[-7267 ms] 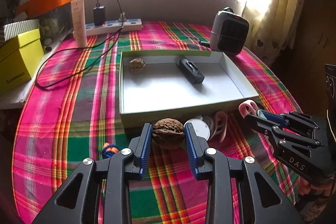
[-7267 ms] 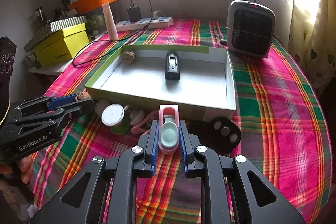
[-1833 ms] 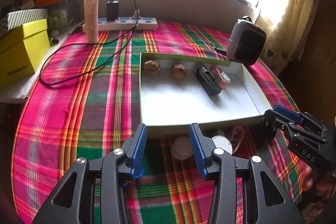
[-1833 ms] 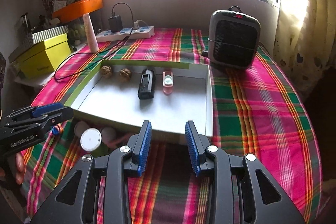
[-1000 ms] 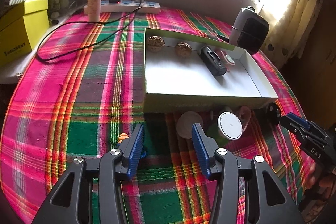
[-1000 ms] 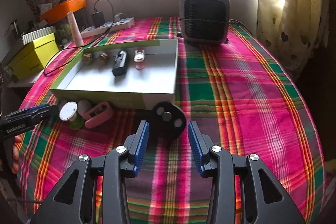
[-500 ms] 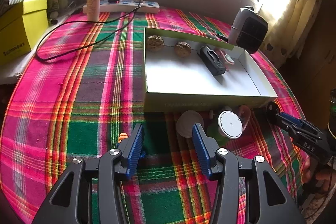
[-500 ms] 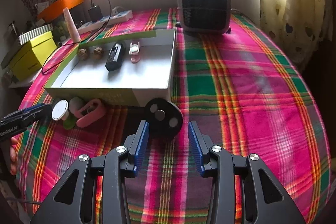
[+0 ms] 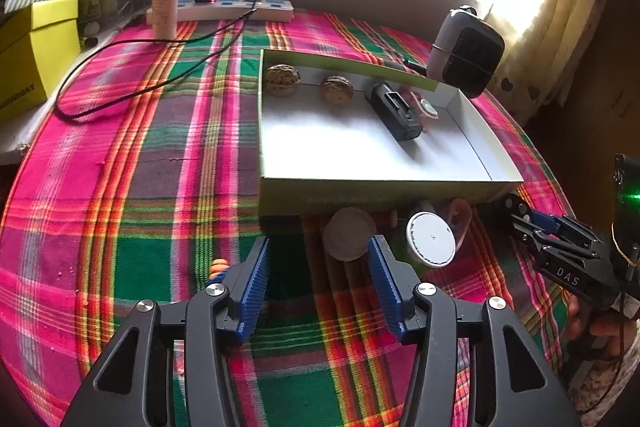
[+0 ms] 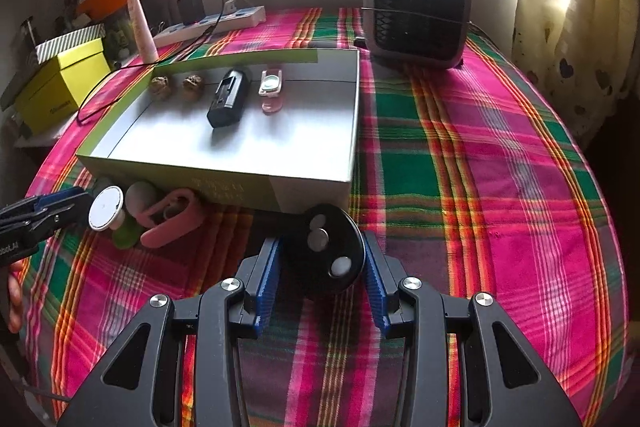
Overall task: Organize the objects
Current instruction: 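Close right gripper on the black round disc while left gripper approaches a small white jar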
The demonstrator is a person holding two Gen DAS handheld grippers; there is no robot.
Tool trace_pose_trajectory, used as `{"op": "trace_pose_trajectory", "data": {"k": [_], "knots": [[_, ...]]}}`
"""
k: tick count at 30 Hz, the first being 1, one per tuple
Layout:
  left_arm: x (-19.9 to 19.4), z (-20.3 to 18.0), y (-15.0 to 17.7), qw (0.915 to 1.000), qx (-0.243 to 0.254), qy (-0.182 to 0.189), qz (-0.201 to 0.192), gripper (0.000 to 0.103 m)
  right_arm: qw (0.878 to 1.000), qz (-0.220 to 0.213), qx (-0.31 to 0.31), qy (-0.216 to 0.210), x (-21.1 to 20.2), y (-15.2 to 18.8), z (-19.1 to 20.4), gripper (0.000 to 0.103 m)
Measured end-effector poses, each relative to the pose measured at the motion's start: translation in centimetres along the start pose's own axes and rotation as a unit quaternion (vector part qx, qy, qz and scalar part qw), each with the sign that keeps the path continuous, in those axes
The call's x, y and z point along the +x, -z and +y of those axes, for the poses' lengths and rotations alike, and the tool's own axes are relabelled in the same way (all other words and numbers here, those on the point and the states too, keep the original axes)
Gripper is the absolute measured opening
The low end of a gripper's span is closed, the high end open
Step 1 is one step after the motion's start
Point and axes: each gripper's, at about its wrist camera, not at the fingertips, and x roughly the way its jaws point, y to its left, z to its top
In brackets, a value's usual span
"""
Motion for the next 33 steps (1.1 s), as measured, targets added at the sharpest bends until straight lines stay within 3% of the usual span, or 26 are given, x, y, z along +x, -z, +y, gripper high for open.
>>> {"op": "trace_pose_trajectory", "data": {"k": [15,23,31,33], "knots": [[1.4,-1.6,-0.9,0.9985,0.021,-0.051,0.003,0.049,1.0,-0.001,-0.009,0.004,0.1,0.0,0.1,0.04],[1.4,-1.5,-0.8,0.9983,0.017,-0.056,-0.003,0.048,1.0,-0.003,-0.004,-0.001,0.0,0.0,0.0,0.04],[1.4,-1.5,-0.9,0.998,0.015,-0.062,-0.004,0.027,1.0,-0.003,-0.003,-0.002,-0.1,0.1,0.0,0.04],[1.4,-1.4,-0.8,0.9981,0.013,-0.06,-0.004,0.026,1.0,-0.004,-0.002,-0.003,-0.1,0.1,0.0,0.04]]}}
